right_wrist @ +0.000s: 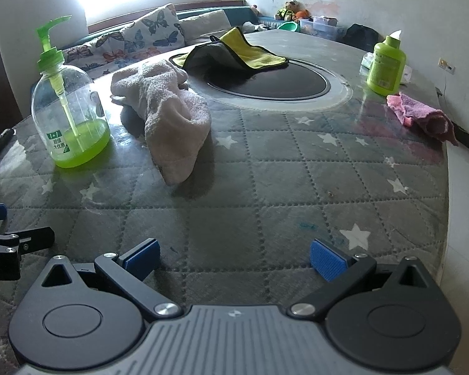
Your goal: Clean container
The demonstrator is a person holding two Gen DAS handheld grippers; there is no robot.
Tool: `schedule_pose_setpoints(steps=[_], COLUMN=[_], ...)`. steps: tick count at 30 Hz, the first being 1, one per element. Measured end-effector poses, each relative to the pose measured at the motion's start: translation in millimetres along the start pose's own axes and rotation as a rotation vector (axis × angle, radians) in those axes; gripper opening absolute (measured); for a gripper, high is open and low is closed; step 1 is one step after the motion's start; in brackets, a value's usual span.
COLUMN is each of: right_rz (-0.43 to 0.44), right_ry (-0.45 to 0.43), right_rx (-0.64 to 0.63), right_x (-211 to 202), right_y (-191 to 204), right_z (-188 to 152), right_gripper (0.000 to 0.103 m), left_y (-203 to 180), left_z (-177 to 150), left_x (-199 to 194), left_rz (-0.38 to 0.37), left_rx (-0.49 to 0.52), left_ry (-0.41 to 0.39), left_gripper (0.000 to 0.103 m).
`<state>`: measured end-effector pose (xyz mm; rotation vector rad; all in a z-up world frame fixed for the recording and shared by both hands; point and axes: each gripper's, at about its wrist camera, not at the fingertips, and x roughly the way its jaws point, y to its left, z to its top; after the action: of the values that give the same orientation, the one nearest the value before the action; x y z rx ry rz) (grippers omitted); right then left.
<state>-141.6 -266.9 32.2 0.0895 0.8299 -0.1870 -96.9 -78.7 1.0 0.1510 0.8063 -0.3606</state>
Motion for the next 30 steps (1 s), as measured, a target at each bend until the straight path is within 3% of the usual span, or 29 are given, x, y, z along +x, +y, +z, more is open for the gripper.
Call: schedule_pose_setpoints(steps=[30], right_rz=[-0.025], right_ry=[0.029], right_rx=[0.006], right_x=[5.1], right_y=[5.5], right_z=[4.1], right_gripper=[0.103], left_y=[-0.4], left_z=[-2.8], left_x=[0.3], left_rz=[0.0], left_rx=[0.001], left_ry=[0.007], left_gripper=[0.103])
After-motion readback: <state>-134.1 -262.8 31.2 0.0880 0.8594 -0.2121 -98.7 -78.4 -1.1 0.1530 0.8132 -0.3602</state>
